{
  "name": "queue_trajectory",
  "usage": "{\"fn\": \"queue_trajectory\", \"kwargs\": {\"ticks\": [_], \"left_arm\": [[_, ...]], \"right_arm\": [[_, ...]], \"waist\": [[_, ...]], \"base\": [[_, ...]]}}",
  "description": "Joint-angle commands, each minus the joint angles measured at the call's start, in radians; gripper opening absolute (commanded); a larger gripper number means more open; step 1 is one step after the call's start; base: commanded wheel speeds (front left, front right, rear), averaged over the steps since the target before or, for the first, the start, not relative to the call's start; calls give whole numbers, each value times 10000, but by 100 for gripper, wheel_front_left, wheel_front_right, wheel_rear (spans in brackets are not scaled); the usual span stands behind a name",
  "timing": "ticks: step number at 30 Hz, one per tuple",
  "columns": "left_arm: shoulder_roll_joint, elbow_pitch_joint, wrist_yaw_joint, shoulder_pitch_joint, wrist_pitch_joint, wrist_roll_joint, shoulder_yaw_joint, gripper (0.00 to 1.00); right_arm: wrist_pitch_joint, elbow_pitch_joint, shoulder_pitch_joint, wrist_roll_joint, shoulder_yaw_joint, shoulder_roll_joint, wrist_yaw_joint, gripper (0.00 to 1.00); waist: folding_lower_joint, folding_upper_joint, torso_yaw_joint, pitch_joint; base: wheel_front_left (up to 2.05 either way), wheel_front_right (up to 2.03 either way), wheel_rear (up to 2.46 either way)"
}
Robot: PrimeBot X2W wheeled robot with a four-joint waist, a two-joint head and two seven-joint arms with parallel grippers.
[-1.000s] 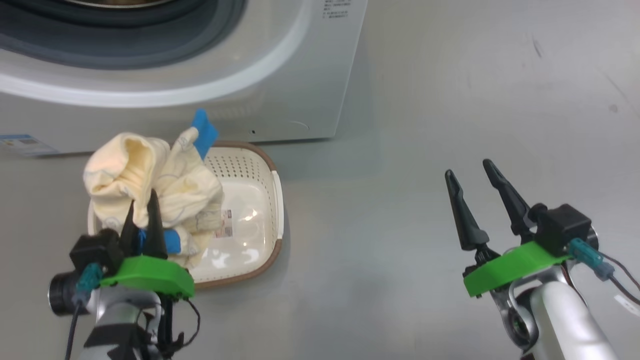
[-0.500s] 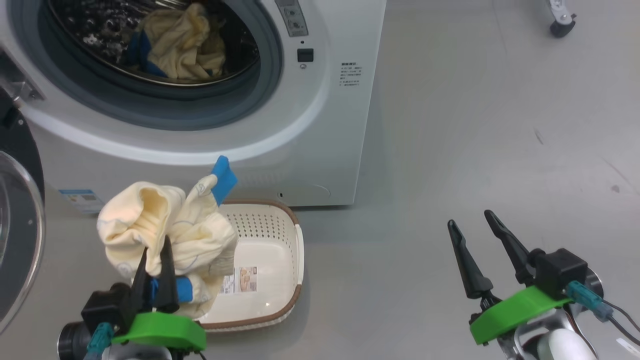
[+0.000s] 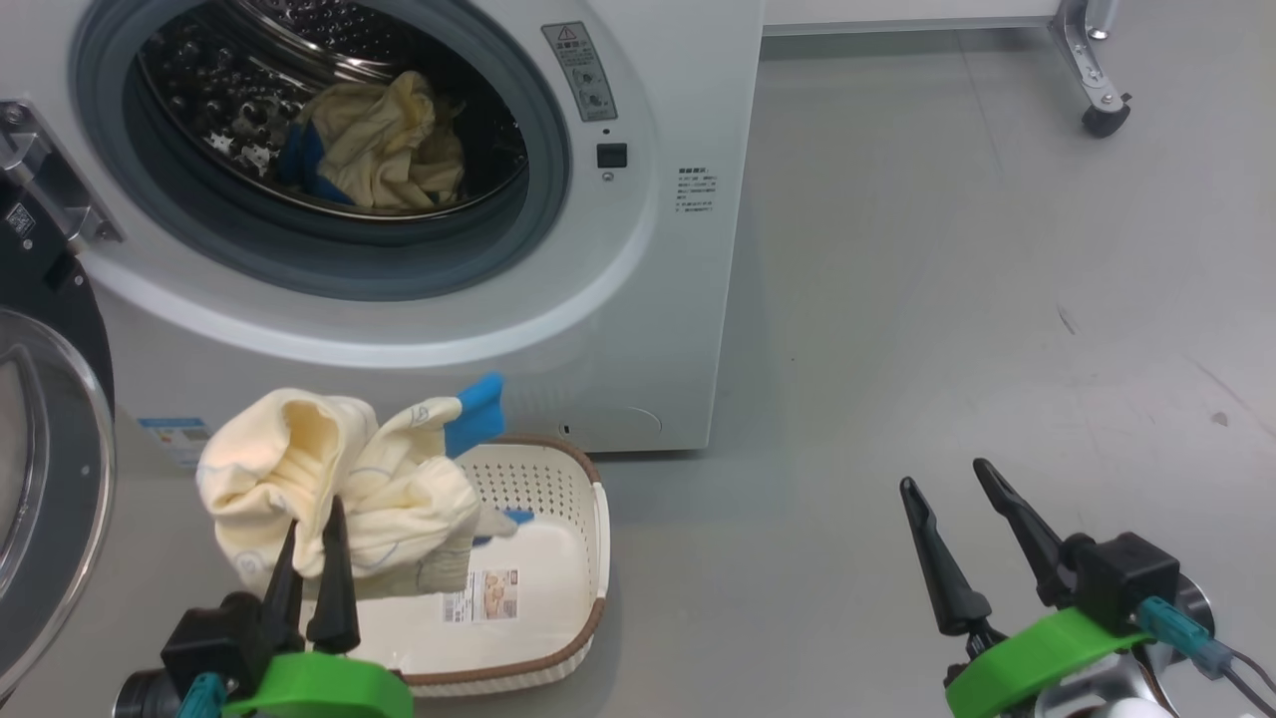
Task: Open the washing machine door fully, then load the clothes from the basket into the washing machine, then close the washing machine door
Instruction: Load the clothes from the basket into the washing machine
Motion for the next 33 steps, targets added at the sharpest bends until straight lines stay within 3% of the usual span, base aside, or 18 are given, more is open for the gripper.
{"fn": "queue_trajectory", "kwargs": {"ticks": [1, 24, 33], "left_arm": [[226, -479, 86, -246, -23, 93, 338, 0], [322, -495, 203, -464, 39, 78, 161, 0], [316, 748, -227, -1894, 174, -283, 195, 0]], "right_arm": [[35, -388, -223, 49, 146, -73, 4, 100], [55, -391, -268, 140, 136, -73, 4, 100], [-44, -396, -662, 307, 395, -73, 4, 100]], "waist": [[1, -1, 1, 13], [1, -1, 130, 212], [1, -1, -216, 1018]], "base": [[0, 0, 0], [0, 0, 0], [0, 0, 0]]}}
